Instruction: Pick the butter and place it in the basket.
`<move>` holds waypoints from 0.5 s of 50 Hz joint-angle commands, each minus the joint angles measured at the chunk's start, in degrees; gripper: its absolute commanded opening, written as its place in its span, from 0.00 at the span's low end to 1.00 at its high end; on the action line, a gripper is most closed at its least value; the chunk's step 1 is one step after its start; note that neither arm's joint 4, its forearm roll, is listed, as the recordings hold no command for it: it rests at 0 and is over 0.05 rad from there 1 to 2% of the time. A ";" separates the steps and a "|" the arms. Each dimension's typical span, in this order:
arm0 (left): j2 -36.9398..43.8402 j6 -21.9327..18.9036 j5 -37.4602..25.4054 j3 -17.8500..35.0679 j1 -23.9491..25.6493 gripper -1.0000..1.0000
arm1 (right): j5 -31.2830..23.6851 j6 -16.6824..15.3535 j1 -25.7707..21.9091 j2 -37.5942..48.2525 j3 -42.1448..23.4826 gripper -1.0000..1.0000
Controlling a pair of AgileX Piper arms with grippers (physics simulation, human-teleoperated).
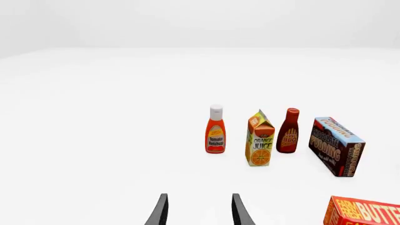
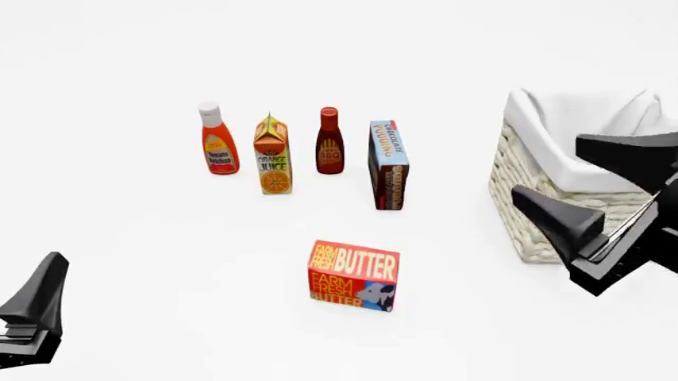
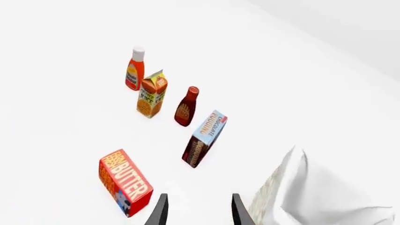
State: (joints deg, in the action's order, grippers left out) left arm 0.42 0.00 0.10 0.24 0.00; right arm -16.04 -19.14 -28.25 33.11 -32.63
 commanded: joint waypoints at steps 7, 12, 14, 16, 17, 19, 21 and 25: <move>0.00 0.00 0.00 0.00 0.00 1.00 | -1.52 -3.15 -3.92 13.24 -8.02 1.00; 0.00 0.00 0.00 0.00 0.00 1.00 | -2.08 -3.80 -4.15 16.04 -10.02 1.00; 0.00 0.00 0.00 0.00 0.00 1.00 | -2.27 -4.18 -4.37 16.97 -10.70 1.00; 0.00 0.00 0.00 0.00 0.00 1.00 | -2.89 -4.49 -4.93 17.60 -11.17 1.00; 0.00 0.00 0.00 0.00 0.00 1.00 | -3.00 -4.79 -5.16 17.80 -11.21 1.00; 0.00 0.00 0.00 0.00 0.00 1.00 | -3.19 -5.14 -5.46 18.55 -11.51 1.00; 0.00 0.00 0.00 0.00 0.00 1.00 | -3.15 -5.49 -5.49 19.59 -12.02 1.00; 0.00 0.00 0.00 0.00 0.00 1.00 | -3.82 -5.95 -6.20 20.79 -12.73 1.00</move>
State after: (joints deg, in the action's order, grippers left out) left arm 0.42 0.00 0.10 0.24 0.00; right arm -18.67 -23.65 -33.01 49.74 -42.87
